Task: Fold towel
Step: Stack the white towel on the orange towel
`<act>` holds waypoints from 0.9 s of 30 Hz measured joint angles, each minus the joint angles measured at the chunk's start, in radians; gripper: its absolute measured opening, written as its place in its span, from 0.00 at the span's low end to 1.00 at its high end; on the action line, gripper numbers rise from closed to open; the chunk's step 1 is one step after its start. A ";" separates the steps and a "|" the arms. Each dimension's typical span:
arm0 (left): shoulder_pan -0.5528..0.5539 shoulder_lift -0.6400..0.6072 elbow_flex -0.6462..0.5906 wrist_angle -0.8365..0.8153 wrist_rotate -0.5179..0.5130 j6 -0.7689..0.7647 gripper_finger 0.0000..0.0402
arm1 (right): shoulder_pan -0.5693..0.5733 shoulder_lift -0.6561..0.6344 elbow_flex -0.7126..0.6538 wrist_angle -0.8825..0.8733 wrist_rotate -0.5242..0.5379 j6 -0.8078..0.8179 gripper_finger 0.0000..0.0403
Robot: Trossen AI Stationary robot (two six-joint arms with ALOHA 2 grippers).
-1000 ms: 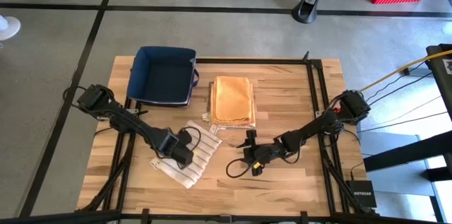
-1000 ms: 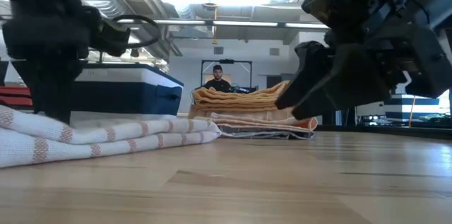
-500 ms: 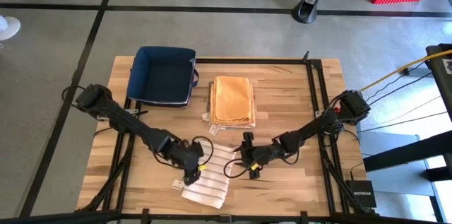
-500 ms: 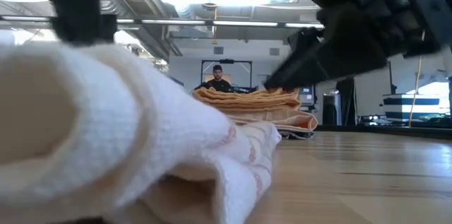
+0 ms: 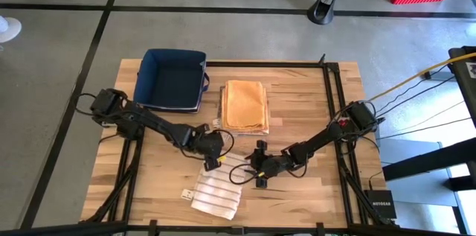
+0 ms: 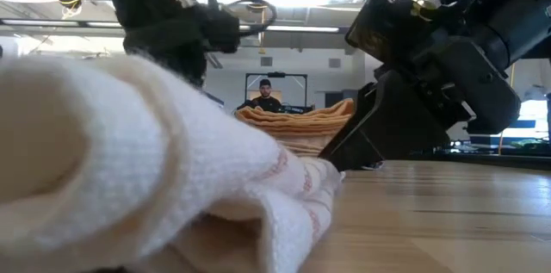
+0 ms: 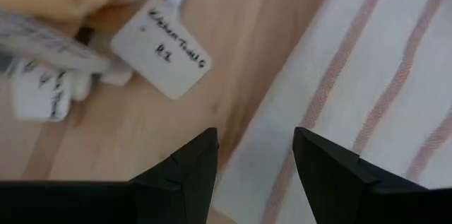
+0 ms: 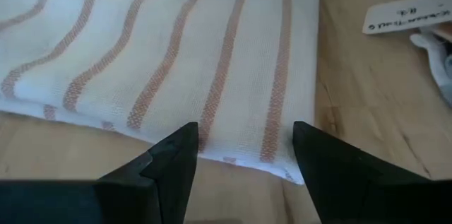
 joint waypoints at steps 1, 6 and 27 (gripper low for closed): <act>0.007 0.002 -0.008 0.015 0.019 0.032 0.44 | 0.000 0.000 0.000 0.002 0.000 -0.005 0.58; 0.048 0.016 -0.058 0.088 0.199 0.145 0.44 | 0.000 0.000 0.000 0.005 0.000 -0.013 0.58; 0.054 0.041 -0.119 0.191 0.326 0.113 0.05 | -0.082 -0.045 0.055 -0.109 -0.037 0.214 0.58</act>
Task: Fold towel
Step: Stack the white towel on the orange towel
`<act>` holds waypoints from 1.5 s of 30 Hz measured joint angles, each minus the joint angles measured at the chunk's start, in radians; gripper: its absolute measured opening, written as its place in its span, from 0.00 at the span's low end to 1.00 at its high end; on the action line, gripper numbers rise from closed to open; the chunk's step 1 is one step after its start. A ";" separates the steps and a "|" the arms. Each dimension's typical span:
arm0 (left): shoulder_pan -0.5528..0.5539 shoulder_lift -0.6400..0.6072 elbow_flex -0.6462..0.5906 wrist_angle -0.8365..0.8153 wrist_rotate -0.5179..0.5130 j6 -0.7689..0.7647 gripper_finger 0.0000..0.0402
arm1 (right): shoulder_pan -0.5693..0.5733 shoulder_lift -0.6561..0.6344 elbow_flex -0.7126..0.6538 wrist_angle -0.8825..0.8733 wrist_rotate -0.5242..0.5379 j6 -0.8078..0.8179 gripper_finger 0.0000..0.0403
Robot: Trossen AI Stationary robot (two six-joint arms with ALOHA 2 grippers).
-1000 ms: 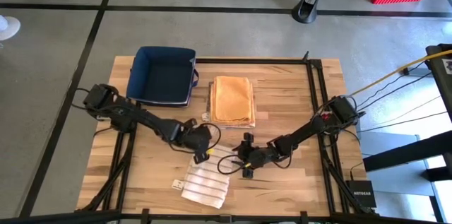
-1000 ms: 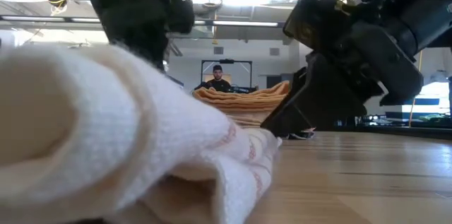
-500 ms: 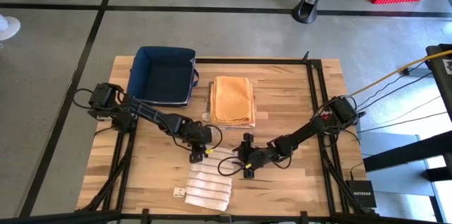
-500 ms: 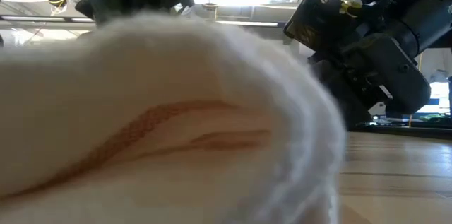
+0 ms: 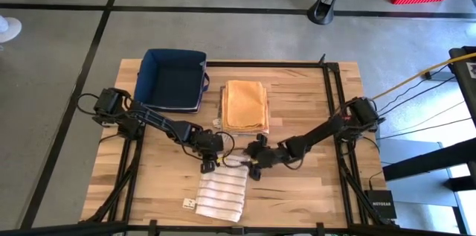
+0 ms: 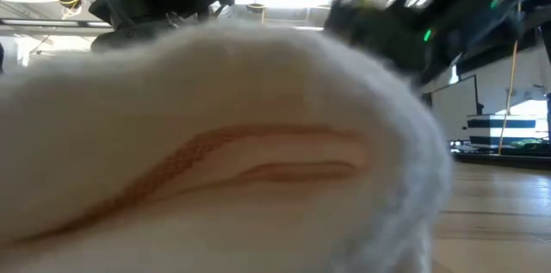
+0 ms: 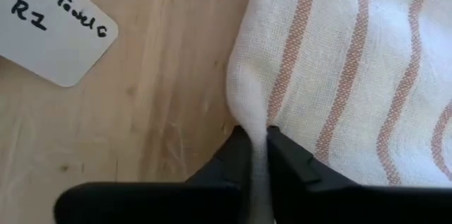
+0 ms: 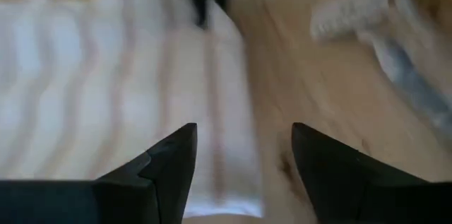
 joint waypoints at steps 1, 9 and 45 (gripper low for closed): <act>-0.001 0.000 0.000 0.002 -0.001 0.000 0.07 | -0.013 0.016 -0.003 -0.001 -0.029 0.015 0.58; -0.002 0.000 -0.002 0.012 -0.005 0.023 0.07 | -0.044 0.107 0.002 0.049 -0.185 0.019 0.56; 0.063 -0.068 0.436 -0.328 -0.351 0.255 0.04 | -0.067 -0.459 0.004 -0.450 0.204 -0.411 0.03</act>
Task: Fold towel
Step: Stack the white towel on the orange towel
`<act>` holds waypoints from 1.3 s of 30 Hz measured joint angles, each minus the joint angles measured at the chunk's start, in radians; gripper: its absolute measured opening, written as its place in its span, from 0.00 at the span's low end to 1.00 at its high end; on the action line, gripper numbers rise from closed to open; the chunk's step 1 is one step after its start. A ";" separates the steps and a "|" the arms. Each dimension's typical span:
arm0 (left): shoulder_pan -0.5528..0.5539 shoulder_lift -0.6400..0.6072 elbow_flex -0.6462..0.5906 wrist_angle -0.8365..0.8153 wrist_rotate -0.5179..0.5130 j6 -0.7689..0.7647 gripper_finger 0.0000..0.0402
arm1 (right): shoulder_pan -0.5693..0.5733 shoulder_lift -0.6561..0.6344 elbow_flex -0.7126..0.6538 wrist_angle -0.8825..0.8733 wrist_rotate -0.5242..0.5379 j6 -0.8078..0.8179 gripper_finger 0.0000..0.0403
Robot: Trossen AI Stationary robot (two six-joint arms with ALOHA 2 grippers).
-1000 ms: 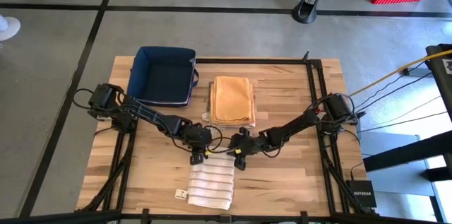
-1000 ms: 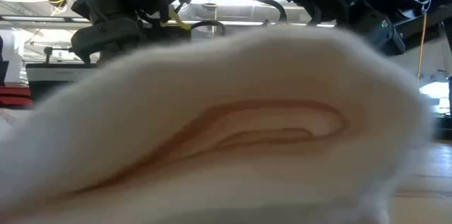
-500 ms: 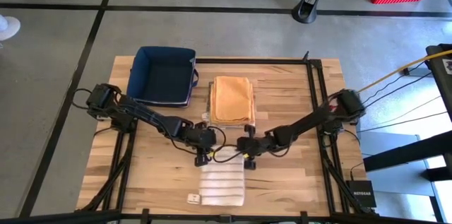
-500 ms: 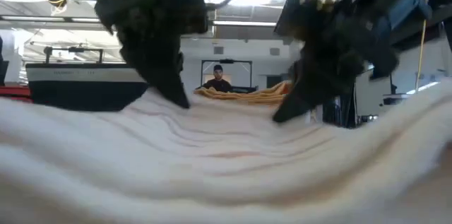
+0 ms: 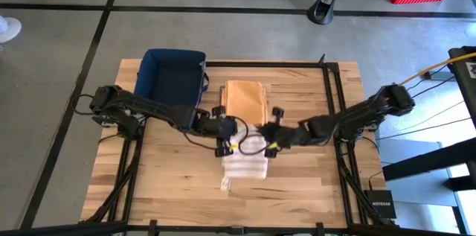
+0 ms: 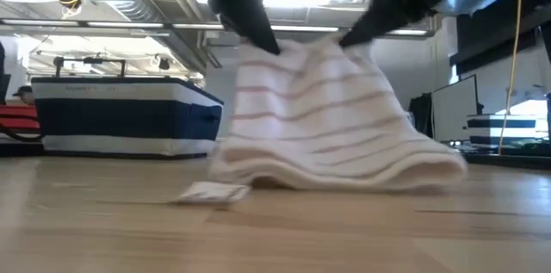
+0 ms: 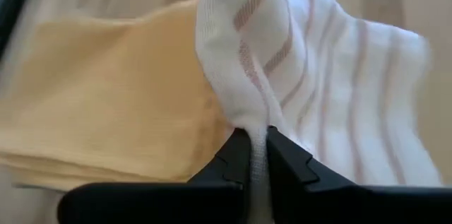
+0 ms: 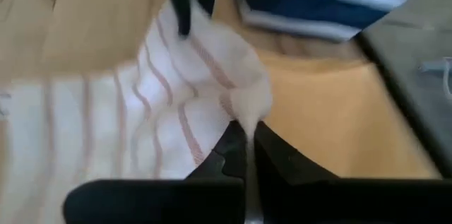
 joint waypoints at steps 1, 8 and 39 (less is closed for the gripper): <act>0.013 0.000 0.019 -0.021 -0.001 0.014 0.04 | -0.014 -0.019 0.011 -0.012 -0.001 -0.019 0.02; 0.124 -0.003 0.133 -0.145 -0.043 0.126 0.04 | -0.178 -0.072 0.129 -0.125 -0.013 -0.119 0.03; 0.277 -0.010 0.433 -0.461 -0.019 0.215 0.06 | -0.390 -0.069 0.371 -0.394 -0.201 -0.085 0.02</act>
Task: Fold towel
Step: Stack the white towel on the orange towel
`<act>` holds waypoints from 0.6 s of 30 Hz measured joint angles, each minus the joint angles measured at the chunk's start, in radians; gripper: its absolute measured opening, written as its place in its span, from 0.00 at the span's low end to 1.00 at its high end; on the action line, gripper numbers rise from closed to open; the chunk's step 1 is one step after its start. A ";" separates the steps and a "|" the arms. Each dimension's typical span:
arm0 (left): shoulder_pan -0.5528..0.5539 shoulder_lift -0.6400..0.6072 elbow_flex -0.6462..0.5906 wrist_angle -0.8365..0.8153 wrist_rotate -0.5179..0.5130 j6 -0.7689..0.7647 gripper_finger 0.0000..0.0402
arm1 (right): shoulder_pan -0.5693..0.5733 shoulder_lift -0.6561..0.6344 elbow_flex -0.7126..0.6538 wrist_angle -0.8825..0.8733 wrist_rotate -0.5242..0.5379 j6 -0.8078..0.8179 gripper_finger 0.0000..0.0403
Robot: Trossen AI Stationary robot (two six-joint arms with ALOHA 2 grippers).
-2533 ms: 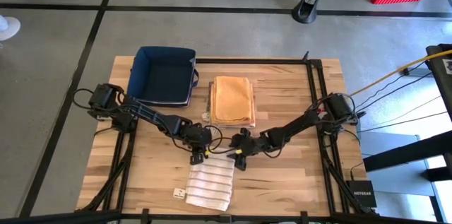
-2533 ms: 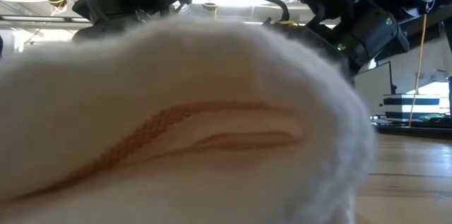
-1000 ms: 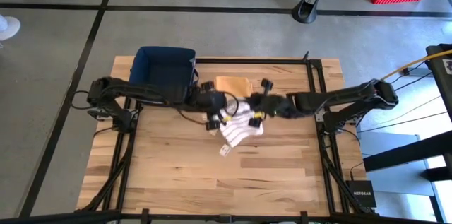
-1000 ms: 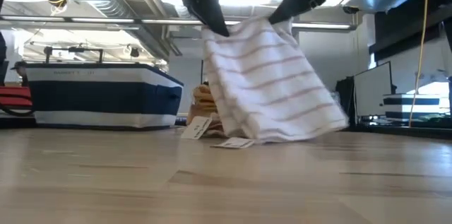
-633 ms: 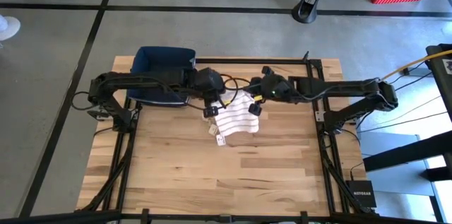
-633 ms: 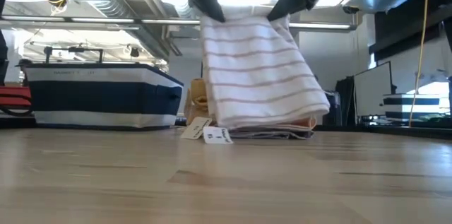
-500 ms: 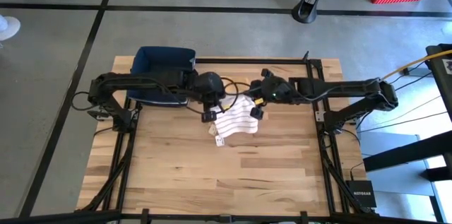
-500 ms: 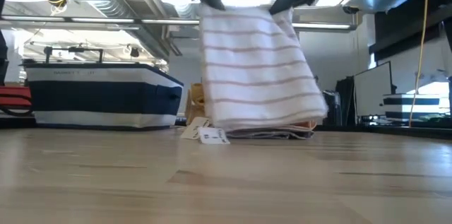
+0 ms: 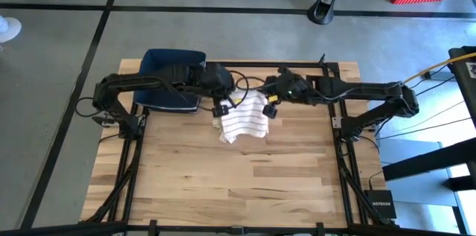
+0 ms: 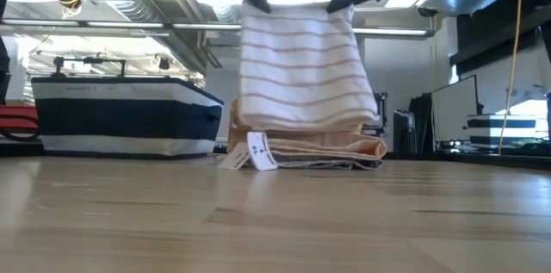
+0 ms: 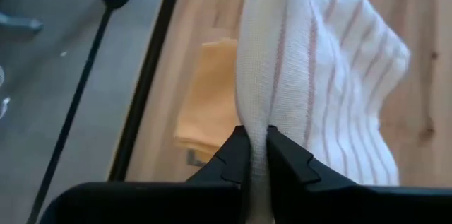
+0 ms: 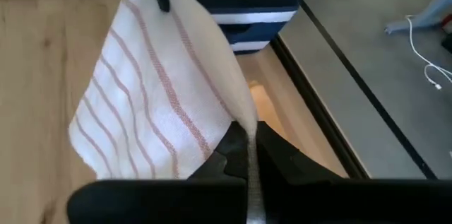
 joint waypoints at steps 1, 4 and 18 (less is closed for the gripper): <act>0.012 0.000 0.000 0.000 -0.010 0.002 0.06 | -0.014 0.003 -0.002 0.008 -0.006 0.000 0.03; 0.057 0.000 -0.012 0.021 -0.018 0.009 0.06 | -0.061 0.036 -0.003 0.009 -0.026 -0.004 0.02; 0.212 0.014 -0.220 0.293 0.039 0.057 0.06 | -0.264 0.221 -0.004 0.048 -0.065 -0.118 0.02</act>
